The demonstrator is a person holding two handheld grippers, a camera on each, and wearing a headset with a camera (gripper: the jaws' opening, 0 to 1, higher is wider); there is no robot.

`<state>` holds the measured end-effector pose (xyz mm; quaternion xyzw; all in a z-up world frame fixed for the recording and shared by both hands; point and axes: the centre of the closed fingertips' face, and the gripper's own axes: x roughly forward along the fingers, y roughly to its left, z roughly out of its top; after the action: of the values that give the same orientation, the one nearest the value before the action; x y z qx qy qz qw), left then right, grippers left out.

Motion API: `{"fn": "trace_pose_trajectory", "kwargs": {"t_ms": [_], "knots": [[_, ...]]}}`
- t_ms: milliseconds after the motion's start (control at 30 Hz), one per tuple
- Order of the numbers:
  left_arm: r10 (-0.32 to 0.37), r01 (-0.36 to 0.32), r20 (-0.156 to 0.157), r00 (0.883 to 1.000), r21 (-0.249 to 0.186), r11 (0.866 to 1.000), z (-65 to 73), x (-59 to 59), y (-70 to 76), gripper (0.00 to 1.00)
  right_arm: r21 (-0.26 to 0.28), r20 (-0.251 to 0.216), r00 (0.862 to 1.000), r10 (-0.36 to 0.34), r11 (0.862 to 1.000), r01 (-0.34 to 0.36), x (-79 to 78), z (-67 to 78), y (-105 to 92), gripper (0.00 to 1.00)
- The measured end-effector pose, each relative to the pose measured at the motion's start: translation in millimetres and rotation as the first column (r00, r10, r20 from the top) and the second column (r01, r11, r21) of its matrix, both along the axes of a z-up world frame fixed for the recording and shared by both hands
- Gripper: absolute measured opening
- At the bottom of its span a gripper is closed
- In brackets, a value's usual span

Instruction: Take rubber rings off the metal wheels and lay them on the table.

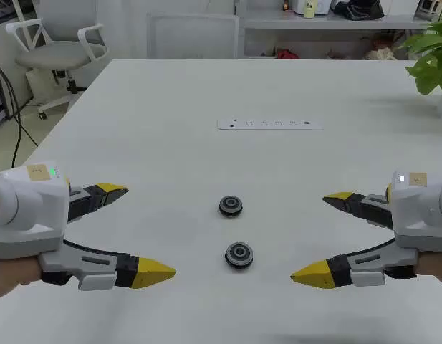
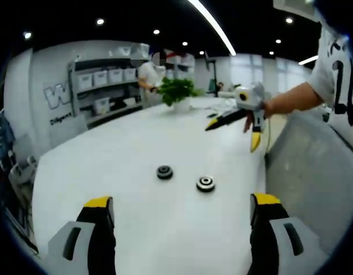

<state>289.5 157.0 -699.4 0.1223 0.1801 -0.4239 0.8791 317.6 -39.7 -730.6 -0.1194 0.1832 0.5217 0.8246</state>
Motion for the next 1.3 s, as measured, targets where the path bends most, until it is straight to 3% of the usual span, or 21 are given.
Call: {"fn": "trace_pose_trajectory", "kwargs": {"t_ms": [1300], "knots": [[0.002, -0.002, 0.0, 1.0, 0.0, 1.0, -2.6, 8.1, 1.1, 1.0, -0.008, 0.003, 1.0, -0.007, 1.0, 0.007, 9.8, -3.4, -5.6, 1.0]]}}
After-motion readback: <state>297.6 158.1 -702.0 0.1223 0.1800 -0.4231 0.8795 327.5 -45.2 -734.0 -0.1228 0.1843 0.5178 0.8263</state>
